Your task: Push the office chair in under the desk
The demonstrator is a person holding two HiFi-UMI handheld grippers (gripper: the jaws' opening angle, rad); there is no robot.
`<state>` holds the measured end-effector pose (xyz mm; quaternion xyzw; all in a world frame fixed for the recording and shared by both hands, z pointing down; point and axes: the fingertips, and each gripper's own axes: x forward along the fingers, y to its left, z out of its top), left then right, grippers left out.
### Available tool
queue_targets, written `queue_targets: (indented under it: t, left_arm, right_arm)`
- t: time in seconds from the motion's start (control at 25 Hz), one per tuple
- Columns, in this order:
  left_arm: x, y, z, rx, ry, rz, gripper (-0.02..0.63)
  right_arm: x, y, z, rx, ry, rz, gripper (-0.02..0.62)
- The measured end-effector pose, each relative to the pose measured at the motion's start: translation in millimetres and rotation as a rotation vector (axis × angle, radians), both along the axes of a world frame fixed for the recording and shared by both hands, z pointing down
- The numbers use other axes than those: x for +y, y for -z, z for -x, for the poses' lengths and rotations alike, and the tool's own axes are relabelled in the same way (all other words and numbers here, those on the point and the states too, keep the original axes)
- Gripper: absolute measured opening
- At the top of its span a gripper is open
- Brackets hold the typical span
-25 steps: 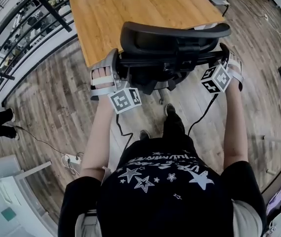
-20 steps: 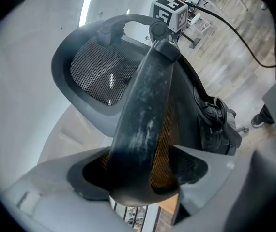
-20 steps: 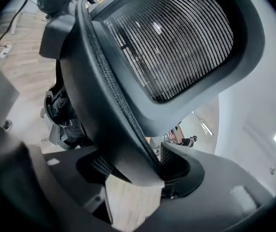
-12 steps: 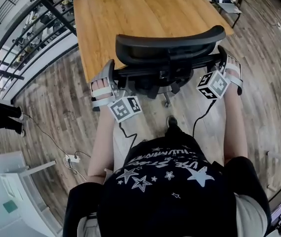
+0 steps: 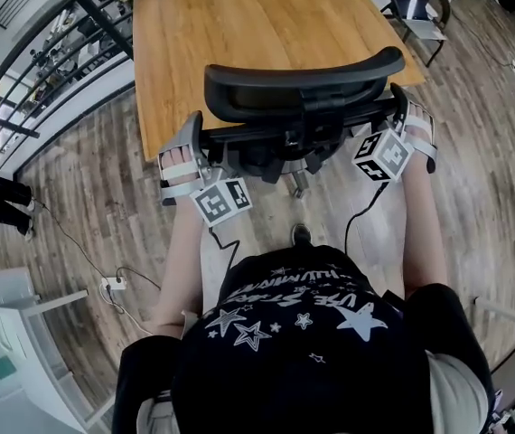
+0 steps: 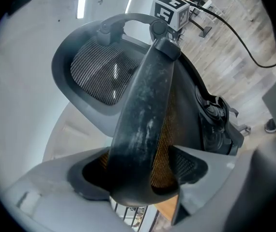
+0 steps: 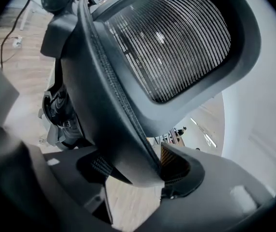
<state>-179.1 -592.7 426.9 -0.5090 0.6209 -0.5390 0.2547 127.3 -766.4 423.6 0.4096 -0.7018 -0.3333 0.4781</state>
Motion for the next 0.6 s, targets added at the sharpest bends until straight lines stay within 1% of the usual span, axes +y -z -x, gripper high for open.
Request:
queue_targets:
  t: [0.32, 0.6]
  left_arm:
    - [-10.1, -2.5, -4.1, -0.018, 0.015, -0.008, 0.364]
    - [-9.6, -2.0, -3.0, -0.020, 0.030, -0.013, 0.364]
  right_arm:
    - [-23.1, -1.8, 3.7, -0.009, 0.023, -0.008, 0.285]
    - [-25.4, -0.7, 6.9, -0.011, 0.049, -0.019, 0.287]
